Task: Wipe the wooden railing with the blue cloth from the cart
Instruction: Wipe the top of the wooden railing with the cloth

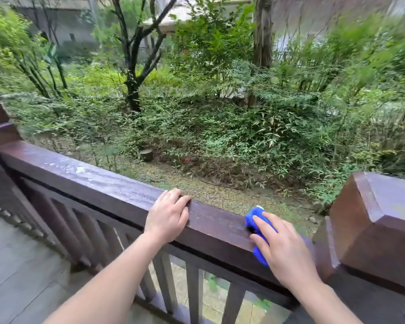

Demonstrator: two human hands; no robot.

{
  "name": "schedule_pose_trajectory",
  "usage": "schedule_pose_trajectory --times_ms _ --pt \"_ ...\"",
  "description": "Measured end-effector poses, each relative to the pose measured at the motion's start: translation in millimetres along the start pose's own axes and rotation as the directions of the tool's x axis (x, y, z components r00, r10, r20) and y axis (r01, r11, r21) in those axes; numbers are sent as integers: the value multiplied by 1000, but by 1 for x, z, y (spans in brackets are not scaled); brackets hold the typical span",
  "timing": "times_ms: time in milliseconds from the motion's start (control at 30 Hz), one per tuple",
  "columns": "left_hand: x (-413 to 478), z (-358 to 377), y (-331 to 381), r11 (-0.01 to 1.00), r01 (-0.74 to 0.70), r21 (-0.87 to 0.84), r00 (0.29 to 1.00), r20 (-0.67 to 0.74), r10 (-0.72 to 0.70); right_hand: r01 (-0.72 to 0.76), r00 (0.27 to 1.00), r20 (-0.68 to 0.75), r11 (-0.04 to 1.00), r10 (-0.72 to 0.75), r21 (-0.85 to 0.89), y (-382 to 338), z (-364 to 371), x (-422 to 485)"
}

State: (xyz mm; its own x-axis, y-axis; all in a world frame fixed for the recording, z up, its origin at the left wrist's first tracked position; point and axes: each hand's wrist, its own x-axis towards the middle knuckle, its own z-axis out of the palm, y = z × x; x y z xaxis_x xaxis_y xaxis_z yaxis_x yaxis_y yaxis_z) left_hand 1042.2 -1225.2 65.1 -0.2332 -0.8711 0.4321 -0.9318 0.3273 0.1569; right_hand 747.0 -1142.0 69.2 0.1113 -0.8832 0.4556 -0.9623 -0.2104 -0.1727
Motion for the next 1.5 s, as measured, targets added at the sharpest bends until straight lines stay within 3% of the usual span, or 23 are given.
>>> schedule_pose_trajectory --times_ms 133,200,333,467,533,600,700,767,900,967,1067,1133,1267,1433,1500 --pt "-1 11 -11 999 10 -48 1000 -16 -11 -343 939 -59 938 340 -43 0 -5 14" --pt "-1 13 -13 998 17 -67 1000 -21 -18 -354 933 -94 934 349 -44 -25 2 13" --pt "0 17 -16 995 13 -100 999 -36 -17 -150 985 -95 986 143 -78 -44 13 -5" --pt "1 18 -18 993 1 -117 1000 -23 -4 -421 902 -147 901 405 -105 -11 -2 0" --pt "1 17 -18 994 0 -113 1000 -16 -1 -474 867 -219 877 449 -79 -29 4 11" --pt "1 17 -18 993 -9 -118 1000 -18 7 -348 922 -208 934 326 -81 -66 22 19" --pt "1 18 -19 993 -8 -120 1000 -16 6 -113 991 -75 992 109 -59 -85 39 20" --pt "1 19 -19 993 -16 -113 1000 -20 14 -166 986 -40 984 164 -68 -67 33 23" --pt "1 20 -20 994 -25 -108 999 -34 22 -433 899 -110 900 425 -59 -58 23 35" --pt "2 21 -19 993 -25 -114 999 -45 20 -357 928 -136 933 347 -55 -88 33 41" --pt "3 22 -19 993 -27 -117 998 -56 20 -9 998 -67 1000 11 17 -126 49 29" --pt "2 21 -20 994 -31 -103 998 -52 26 113 994 -12 993 -112 41 -116 46 27" --pt "2 14 -19 996 -30 -86 999 -21 28 -144 989 -29 988 146 61 -104 45 58" --pt "1 5 -39 965 -149 -214 978 -174 113 199 980 2 977 -200 78 -134 69 64" --pt "-1 0 -64 974 -141 -177 962 -258 92 110 994 13 990 -111 88 -125 69 77"
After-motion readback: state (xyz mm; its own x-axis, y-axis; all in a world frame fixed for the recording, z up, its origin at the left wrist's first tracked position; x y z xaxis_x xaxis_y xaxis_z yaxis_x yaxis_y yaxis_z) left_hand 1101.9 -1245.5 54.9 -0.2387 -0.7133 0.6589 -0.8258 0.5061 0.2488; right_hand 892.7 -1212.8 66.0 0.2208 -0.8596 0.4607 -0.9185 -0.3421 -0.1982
